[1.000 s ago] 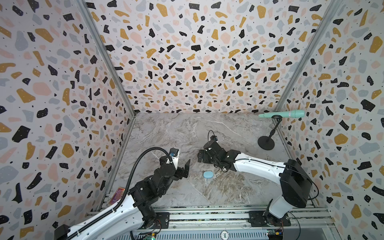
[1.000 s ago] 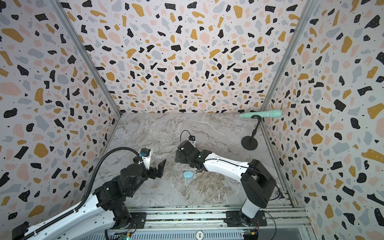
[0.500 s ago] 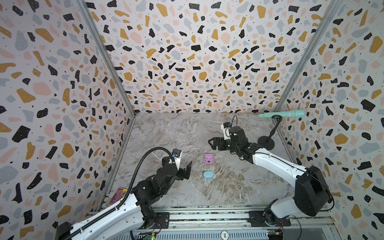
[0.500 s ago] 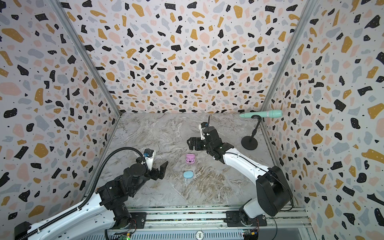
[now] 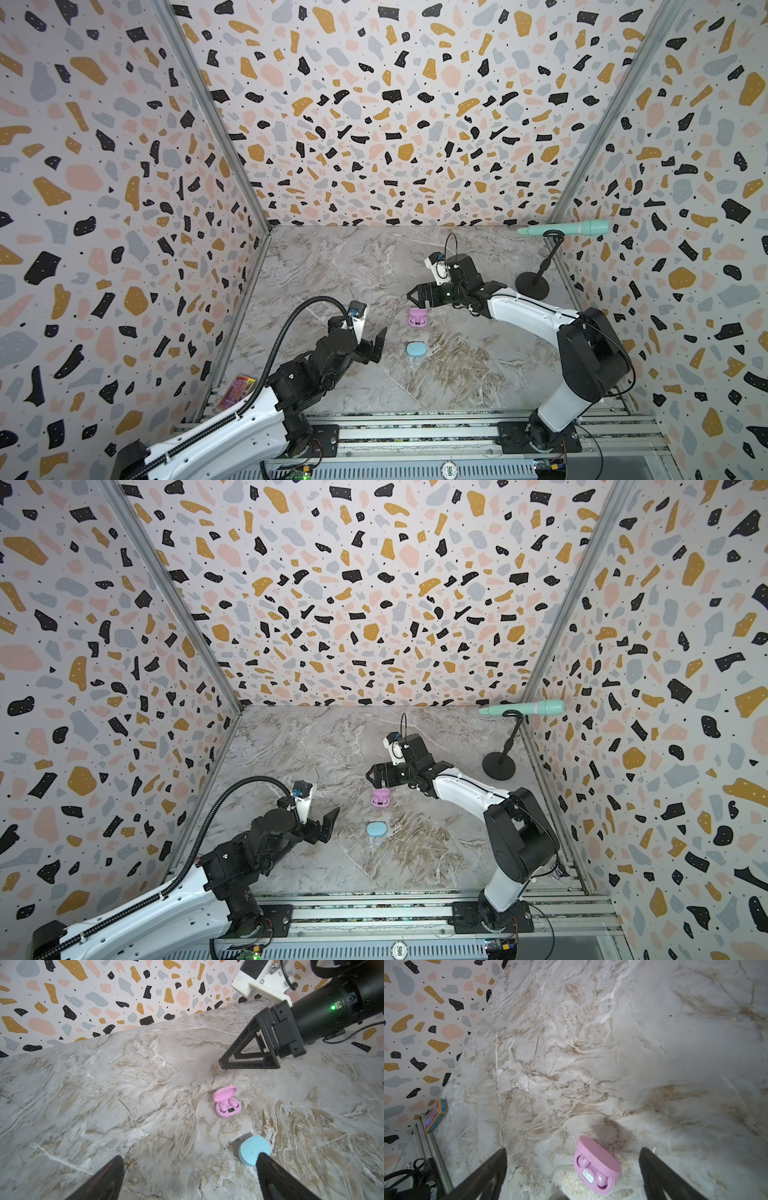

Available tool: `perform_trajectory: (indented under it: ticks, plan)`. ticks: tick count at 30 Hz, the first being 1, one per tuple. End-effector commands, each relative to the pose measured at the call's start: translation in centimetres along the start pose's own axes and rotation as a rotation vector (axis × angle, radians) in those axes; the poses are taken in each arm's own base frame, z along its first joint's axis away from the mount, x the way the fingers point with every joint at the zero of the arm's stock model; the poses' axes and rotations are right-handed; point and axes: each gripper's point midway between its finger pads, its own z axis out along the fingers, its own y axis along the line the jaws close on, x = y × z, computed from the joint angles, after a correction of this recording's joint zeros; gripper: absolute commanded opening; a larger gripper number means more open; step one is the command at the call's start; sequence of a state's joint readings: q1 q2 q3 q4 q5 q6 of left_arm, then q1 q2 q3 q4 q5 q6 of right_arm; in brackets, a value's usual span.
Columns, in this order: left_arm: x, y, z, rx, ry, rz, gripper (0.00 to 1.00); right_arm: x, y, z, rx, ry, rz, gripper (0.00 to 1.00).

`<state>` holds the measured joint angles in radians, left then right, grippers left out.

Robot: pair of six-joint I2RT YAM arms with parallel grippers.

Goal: Insert the wireless bluetooth earbuds into the charging case
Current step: 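Open the right gripper and raise it above the pink case, then push the pink case lid down with the right gripper to close it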

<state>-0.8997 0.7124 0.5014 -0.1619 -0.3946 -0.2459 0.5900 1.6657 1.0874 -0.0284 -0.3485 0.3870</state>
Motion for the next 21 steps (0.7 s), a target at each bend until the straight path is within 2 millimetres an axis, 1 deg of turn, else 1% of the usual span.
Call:
perform_trajectory:
  ticks: [1, 7, 11, 13, 16, 21]
  plan:
    - [-0.5, -0.9, 0.0, 0.049, -0.026, 0.002, 1.0, -1.5, 0.9, -0.3, -0.028, -0.027, -0.051, 1.0]
    - [0.3, -2.4, 0.9, 0.107, 0.035, 0.025, 1.0, -0.8, 0.4, 0.5, -0.027, -0.005, -0.055, 0.99]
    - [1.1, -4.5, 1.4, 0.207, 0.1, 0.04, 1.0, -0.4, 0.2, 1.0, -0.031, 0.006, -0.053, 0.99]
    - [1.7, -5.2, 1.7, 0.238, 0.135, 0.049, 1.0, -0.1, -0.1, 1.3, -0.023, 0.015, -0.054, 0.99]
    - [2.0, -5.5, 2.0, 0.244, 0.164, 0.059, 1.0, 0.3, -0.4, 1.8, -0.019, 0.032, -0.051, 0.99]
    - [2.3, -6.3, 2.0, 0.286, 0.176, 0.061, 1.0, 1.1, -0.5, 2.1, -0.03, 0.048, -0.041, 0.99]
